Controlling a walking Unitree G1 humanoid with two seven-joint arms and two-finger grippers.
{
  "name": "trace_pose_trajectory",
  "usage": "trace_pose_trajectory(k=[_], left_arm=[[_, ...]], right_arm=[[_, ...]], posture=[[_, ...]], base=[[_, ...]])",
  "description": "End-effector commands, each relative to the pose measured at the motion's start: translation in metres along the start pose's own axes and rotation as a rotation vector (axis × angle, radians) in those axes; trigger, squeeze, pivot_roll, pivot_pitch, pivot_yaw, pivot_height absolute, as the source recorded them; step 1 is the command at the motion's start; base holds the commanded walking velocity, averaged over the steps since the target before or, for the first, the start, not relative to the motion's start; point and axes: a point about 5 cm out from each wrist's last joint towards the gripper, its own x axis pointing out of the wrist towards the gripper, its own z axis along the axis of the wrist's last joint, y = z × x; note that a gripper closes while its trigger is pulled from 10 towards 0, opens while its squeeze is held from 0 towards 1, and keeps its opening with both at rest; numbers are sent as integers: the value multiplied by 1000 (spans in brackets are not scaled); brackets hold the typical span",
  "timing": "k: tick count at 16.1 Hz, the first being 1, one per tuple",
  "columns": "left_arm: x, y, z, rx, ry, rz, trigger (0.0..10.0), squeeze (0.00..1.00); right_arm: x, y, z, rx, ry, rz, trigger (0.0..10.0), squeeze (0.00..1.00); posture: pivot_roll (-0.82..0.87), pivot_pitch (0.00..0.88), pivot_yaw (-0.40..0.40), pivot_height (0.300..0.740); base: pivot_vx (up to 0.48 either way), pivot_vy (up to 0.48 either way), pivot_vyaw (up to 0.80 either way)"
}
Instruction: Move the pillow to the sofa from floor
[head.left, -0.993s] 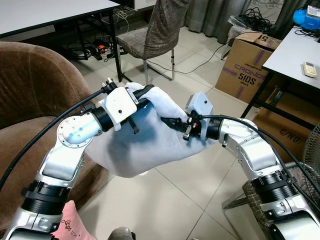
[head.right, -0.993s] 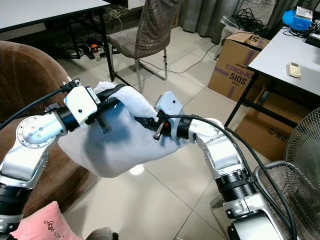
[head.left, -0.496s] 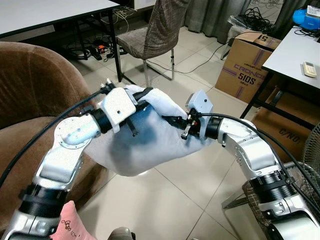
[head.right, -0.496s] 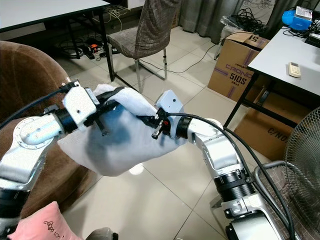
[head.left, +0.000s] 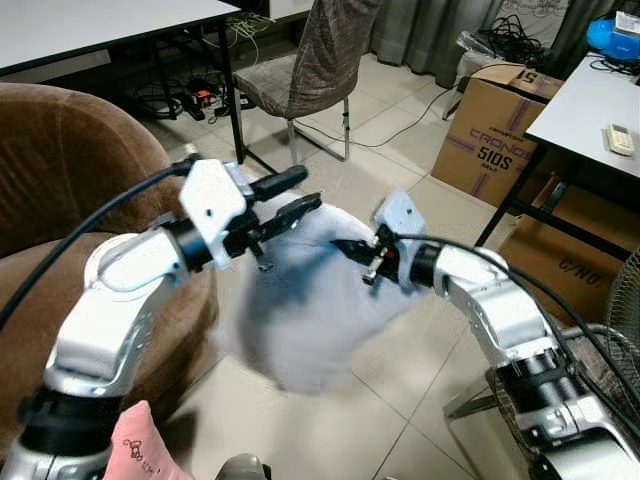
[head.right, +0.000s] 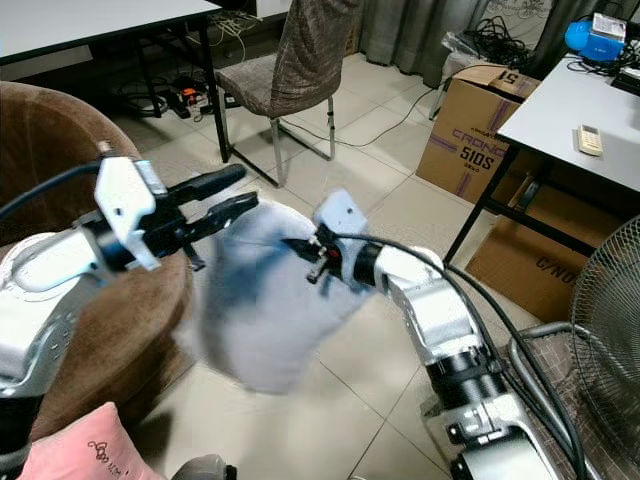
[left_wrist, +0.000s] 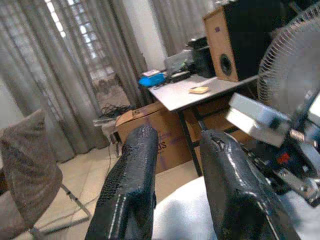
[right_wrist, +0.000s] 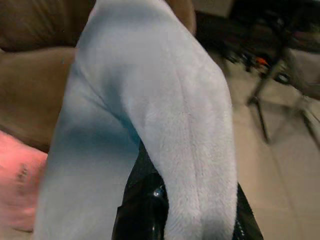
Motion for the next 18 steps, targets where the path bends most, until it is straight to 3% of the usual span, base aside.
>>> trace_pose_trajectory(k=[1, 4, 7, 10, 11, 12, 13, 14, 15, 16, 18], left_arm=[[-2, 0, 7, -11, -30, 30, 10000, 1000], [-7, -2, 2, -66, -35, 179, 10000, 1000], [-13, -7, -9, -95, 3, 300, 10000, 1000], [-26, -19, -34, -140, 125, 482, 10000, 1000], [-27, -24, -42, -123, 168, 536, 10000, 800], [-27, -25, -46, -120, 192, 573, 10000, 451], [-27, -28, -51, -151, 235, 637, 10000, 0], [-28, -29, -55, -132, 270, 651, 10000, 0], [-30, -28, -61, -89, 321, 686, 10000, 0], [-33, -25, -64, -63, 333, 736, 10000, 0], [-33, -24, -67, -65, 347, 740, 10000, 0]], right_arm=[[-5, -9, 13, -17, -64, -81, 0, 0], [-9, -2, -9, 78, -47, -225, 0, 0], [-14, 3, -20, 115, -44, -308, 0, 0], [-28, 3, -28, 182, -37, -435, 0, 0], [-31, 2, -30, 224, -36, -462, 0, 0], [-34, -1, -30, 249, -50, -514, 0, 0], [-42, -9, -31, 310, -107, -677, 1647, 0], [-45, -10, -33, 323, -107, -727, 3647, 0], [-50, -8, -37, 359, -106, -767, 7882, 0], [-56, -7, -42, 355, -92, -841, 10000, 0], [-61, -2, -43, 368, -97, -869, 10000, 0]], posture=[[160, 0, -66, 740], [159, 0, -64, 740], [157, 0, -59, 740], [155, 0, -62, 740], [153, 0, -66, 740], [153, 0, -66, 740], [151, 0, -69, 740], [152, 0, -69, 740], [151, 0, -67, 740], [139, 0, -56, 740], [120, 0, -32, 740]], base=[[0, 0, 0], [0, 0, 0], [0, 0, 0], [0, 0, 0], [0, 0, 0], [0, 0, 0], [0, 0, 0], [0, 0, 0], [0, 0, 0], [0, 0, 0], [0, 0, 0]])
